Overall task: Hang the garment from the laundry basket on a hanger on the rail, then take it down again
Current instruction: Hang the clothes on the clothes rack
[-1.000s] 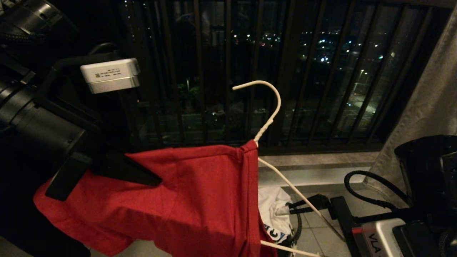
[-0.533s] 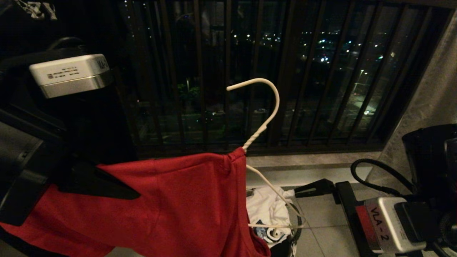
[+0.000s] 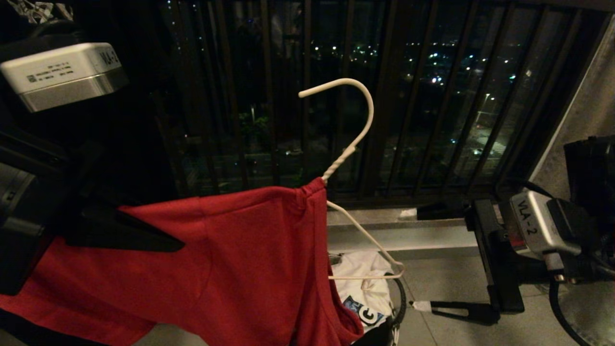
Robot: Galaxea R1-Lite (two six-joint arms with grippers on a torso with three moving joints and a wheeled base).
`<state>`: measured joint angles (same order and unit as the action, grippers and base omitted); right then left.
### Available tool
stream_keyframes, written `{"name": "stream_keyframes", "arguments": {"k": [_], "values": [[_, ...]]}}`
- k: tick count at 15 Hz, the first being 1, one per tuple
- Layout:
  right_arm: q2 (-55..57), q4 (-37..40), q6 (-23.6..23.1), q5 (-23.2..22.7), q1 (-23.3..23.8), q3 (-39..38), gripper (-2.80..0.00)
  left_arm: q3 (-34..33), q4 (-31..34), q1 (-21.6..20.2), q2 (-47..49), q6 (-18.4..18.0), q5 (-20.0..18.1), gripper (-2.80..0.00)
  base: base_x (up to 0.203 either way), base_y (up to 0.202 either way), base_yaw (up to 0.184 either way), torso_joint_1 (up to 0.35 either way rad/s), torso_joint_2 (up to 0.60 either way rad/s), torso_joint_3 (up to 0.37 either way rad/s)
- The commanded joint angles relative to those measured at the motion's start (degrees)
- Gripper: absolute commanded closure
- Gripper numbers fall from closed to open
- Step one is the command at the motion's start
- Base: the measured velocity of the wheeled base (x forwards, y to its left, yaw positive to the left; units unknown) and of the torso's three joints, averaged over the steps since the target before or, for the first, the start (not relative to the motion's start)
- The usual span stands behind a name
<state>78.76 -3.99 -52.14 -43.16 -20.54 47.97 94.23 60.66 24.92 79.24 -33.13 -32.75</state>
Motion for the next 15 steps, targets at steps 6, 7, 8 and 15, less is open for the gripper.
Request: {"name": "stream_keyframes", "arguments": {"k": [6,7,8,15], "values": [[5.0,0.1,10.6,-5.0,16.1,11.6,0.00,-0.2,-6.5,0.0,-0.8,5.7,0.0,0.00,0.000,0.000,0.000,0.000,0.00,0.000],[5.3,0.2,14.0,-6.2,17.2,13.1,0.00,-0.4,-7.4,0.0,-1.0,6.7,0.0,0.00,0.000,0.000,0.000,0.000,0.00,0.000],[5.1,0.2,16.5,-6.5,17.3,13.6,0.00,-0.5,-7.6,0.0,-1.1,7.3,0.0,0.00,0.000,0.000,0.000,0.000,0.00,0.000],[3.2,0.6,19.0,-6.5,16.3,13.9,0.00,-0.7,-7.8,-0.7,-2.2,14.7,0.8,0.00,0.000,0.000,0.000,0.000,0.00,0.000]]}}
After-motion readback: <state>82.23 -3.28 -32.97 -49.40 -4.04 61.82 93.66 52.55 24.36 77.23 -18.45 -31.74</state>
